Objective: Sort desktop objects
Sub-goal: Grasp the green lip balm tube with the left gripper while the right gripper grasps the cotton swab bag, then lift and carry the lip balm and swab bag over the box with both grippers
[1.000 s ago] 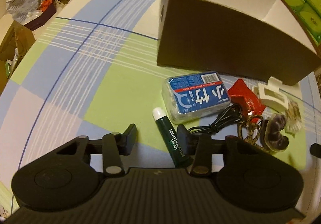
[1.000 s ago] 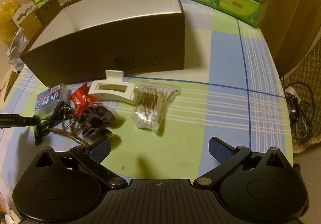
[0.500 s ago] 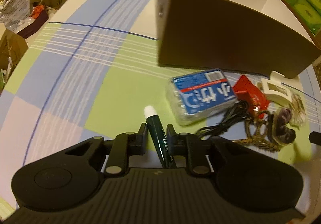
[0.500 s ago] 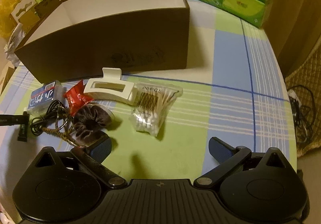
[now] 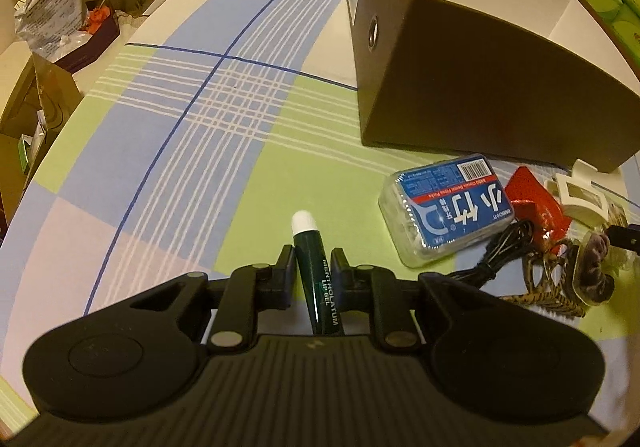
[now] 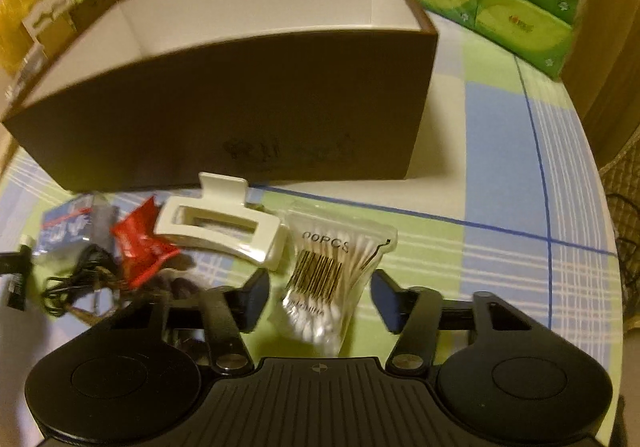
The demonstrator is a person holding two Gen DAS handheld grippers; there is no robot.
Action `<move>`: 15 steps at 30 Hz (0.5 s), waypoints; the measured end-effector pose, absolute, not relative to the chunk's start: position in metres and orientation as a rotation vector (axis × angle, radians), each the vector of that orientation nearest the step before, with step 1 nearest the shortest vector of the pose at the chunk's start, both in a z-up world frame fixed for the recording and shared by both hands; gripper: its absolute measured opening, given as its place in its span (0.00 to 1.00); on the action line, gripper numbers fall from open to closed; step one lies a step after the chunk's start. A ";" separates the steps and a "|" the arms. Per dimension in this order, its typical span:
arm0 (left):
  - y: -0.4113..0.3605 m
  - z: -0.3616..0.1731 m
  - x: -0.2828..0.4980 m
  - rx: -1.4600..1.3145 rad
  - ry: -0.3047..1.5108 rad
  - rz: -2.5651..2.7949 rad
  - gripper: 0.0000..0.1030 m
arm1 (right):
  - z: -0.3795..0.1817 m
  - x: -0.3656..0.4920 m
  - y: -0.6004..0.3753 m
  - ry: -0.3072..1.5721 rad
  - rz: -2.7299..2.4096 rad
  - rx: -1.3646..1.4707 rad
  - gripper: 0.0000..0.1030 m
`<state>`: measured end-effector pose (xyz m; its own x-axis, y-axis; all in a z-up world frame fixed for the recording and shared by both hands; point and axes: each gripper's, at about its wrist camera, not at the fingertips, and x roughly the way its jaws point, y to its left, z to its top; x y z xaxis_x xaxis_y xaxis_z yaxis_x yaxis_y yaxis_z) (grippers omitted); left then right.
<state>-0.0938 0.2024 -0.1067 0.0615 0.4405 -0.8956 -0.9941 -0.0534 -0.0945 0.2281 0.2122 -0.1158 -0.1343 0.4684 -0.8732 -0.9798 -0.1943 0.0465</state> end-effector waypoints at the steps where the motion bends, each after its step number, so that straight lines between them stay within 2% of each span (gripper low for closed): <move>1: 0.203 -0.107 -0.094 -0.955 0.779 1.384 0.14 | -0.119 0.227 0.215 0.803 1.596 -0.918 0.42; 11: 0.207 -0.108 -0.083 -0.891 0.843 1.375 0.15 | -0.121 0.225 0.213 0.723 1.616 -0.966 0.32; 15: 0.207 -0.109 -0.080 -0.871 0.859 1.372 0.15 | -0.120 0.226 0.211 0.720 1.617 -0.967 0.26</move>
<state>-0.0796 0.2073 -0.1091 0.0200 0.4403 -0.8976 -0.9998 0.0124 -0.0162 0.2258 0.2110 -0.1201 -0.1027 0.4781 -0.8723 -0.9683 -0.2489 -0.0224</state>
